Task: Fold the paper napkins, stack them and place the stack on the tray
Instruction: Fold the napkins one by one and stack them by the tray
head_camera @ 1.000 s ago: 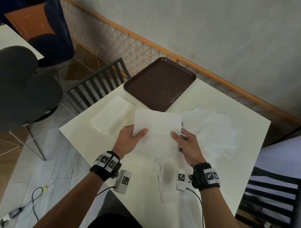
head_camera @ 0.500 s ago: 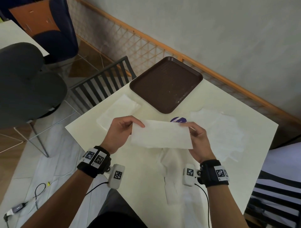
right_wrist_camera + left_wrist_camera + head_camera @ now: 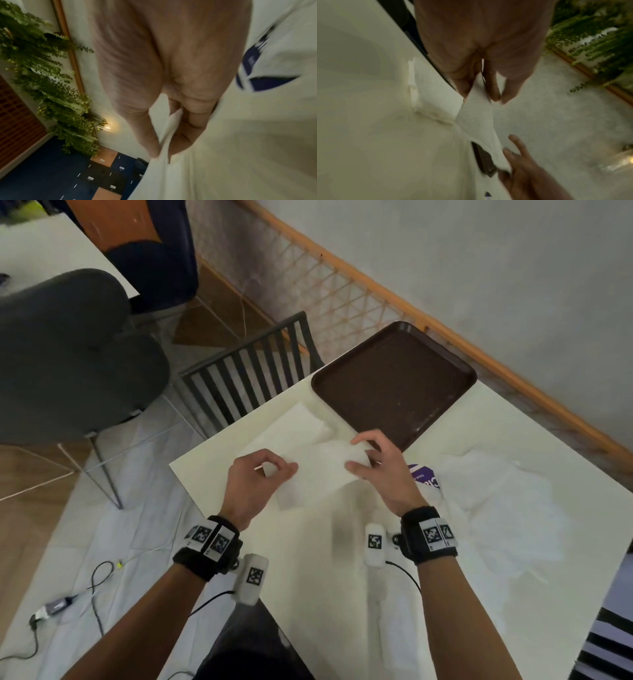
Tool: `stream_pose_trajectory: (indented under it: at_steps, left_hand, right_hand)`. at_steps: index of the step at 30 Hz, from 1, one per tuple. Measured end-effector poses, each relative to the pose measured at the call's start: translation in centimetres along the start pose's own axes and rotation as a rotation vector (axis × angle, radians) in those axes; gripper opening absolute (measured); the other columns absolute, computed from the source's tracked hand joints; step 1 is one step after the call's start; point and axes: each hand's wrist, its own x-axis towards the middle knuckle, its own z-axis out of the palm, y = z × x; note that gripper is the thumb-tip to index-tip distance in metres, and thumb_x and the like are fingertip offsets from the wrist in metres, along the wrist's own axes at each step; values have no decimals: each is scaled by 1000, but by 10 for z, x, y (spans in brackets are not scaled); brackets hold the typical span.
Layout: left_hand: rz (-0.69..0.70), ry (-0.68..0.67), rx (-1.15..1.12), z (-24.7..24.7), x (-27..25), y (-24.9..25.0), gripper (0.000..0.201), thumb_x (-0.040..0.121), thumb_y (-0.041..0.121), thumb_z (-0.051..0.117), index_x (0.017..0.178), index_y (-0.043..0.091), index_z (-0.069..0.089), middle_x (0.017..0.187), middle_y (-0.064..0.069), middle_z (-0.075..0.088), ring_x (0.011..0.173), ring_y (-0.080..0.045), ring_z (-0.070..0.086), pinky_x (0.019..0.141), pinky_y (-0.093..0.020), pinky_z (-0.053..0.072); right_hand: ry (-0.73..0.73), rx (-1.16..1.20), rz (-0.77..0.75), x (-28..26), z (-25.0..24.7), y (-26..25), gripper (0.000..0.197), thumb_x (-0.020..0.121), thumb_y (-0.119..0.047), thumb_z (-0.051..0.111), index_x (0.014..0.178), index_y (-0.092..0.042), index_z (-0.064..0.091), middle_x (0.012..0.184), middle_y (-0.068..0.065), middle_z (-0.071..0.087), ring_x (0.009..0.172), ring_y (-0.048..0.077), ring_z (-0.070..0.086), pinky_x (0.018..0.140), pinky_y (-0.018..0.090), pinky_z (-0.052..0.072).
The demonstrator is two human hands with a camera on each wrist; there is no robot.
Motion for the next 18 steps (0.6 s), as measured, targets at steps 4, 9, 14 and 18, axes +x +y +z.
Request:
stream_pose_trajectory:
  at_steps: [4,9,14,18]
  left_hand:
    - [94,138,178,-20,27,-6,12,85,22,89,83,27,78,90,12,79,83,-7,72,76,-22,57]
    - [86,194,446,-26,60,-25,7,90,19,84,94,17,79,98,8,74,75,-11,65,75,-18,49]
    - [18,97,654,-21,71,-46,12,91,15,80,103,14,76,113,-10,67,91,-29,64,90,-37,50]
    - [83,126,773,-15,62,-42,23,90,13,80,112,12,76,136,-14,51,124,-38,51,109,-48,47]
  right_hand:
    - [100,-253,-77,72,32,-4,16,92,-12,85,100,-23,76,107,-14,77,109,4,70,107,31,52]
    - [144,-536,-91,133,72,-5,16,96,-11,81,109,-18,76,109,-7,71,105,9,63,96,23,48]
    - [83,-796,14,155,97,19,15,100,-4,67,101,-19,70,121,10,70,117,28,65,94,29,46]
    - [113,-849,-38,134,93,7,32,99,-12,74,131,-11,69,143,15,54,126,35,59,109,38,50]
